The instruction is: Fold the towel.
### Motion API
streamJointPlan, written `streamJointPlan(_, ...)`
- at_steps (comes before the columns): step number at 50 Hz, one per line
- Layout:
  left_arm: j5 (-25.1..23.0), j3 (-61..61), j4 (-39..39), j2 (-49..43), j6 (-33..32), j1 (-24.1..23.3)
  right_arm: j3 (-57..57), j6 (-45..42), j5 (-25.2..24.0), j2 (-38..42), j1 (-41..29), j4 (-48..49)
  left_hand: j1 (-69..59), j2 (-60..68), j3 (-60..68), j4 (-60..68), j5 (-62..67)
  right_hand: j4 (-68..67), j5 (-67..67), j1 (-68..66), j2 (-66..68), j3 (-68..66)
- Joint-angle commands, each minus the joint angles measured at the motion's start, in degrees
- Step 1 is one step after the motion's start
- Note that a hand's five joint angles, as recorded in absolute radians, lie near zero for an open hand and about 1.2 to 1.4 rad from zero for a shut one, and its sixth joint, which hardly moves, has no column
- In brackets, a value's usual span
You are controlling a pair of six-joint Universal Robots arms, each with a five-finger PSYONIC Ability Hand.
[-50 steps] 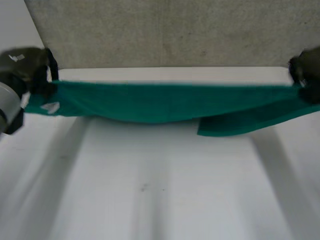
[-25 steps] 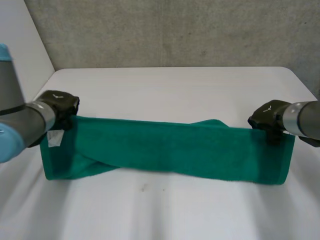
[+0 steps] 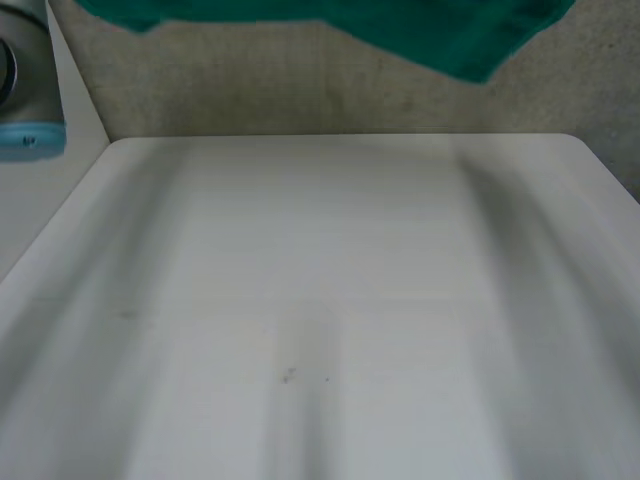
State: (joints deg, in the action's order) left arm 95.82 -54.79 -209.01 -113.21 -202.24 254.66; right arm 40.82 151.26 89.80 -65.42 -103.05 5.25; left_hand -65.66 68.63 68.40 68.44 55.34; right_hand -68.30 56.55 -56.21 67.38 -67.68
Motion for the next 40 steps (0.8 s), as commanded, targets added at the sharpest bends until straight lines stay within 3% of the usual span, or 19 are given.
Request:
streamJointPlan(1, -2.12, -12.07, 4.05, -0.69, 5.19, 1.8, 14.89, -0.26, -3.31, -0.85, 0.04, -0.85, -14.34, 11.37, 11.6, 11.56, 14.66, -11.7, 13.45, -23.79, 12.62, -12.32)
streamJointPlan(6, -2.48, -18.24, 3.87, -3.23, 5.45, 1.71, 21.84, -0.53, -4.72, 1.52, -0.13, -0.85, -14.34, 11.37, 11.6, 11.56, 14.66, -11.7, 13.45, -23.79, 12.62, -12.32)
streamJointPlan(11, -2.56, -23.07, 3.96, -8.77, 5.28, 1.45, 24.04, -0.79, -4.46, 9.25, -0.22, -1.55, -14.34, 11.37, 11.6, 11.56, 14.66, -11.7, 13.45, -23.79, 12.62, -12.32)
streamJointPlan(16, -2.56, -27.89, 4.57, -12.72, 4.84, 0.75, 24.4, -2.54, -4.2, 18.2, -0.13, -7.68, -14.34, 11.37, 11.6, 11.56, 14.66, -11.7, 13.45, -23.79, 12.62, -12.32)
streamJointPlan(19, -2.48, -30.1, 5.1, -12.82, 4.4, 0.75, 24.83, -3.42, -4.2, 18.84, -0.05, -12.17, -14.34, 11.37, 11.6, 11.56, 14.66, -11.7, 13.45, -23.79, 12.62, -12.32)
streamJointPlan(23, -2.48, -35.2, 7.82, -10.63, 1.68, 1.1, 26.33, -5.18, -4.28, 16.21, 0.39, -19.82, -14.34, 11.37, 11.6, 11.56, 14.66, -11.7, 13.45, -23.79, 12.62, -12.32)
streamJointPlan(29, -1.95, -43.9, 19.5, -0.7, -8.51, 1.63, 34.23, -15.71, -4.02, 4.97, 0.66, -32.48, -14.34, 11.37, 11.6, 11.56, 14.66, -11.7, 13.45, -23.79, 12.62, -12.32)
streamJointPlan(33, -1.95, -48.21, 27.93, 4.3, -12.73, 1.54, 42.64, -24.05, -2.71, -2.75, 1.7, -36.96, -14.34, 11.37, 11.6, 11.56, 14.66, -11.7, 13.45, -23.79, 12.62, -12.32)
streamJointPlan(36, -2.3, -52.07, 38.81, 10.88, -16.24, 1.63, 47.57, -28.27, -2.18, -6.71, 3.02, -38.11, -14.34, 11.37, 11.6, 11.56, 14.66, -11.7, 13.45, -23.79, 12.62, -12.32)
streamJointPlan(40, -2.83, -53.14, 43.68, 14.77, -17.05, 1.45, 51.29, -31.29, -2.61, -10.6, 3.91, -38.12, -14.34, 11.37, 11.6, 11.56, 14.66, -11.7, 13.45, -23.79, 12.62, -12.32)
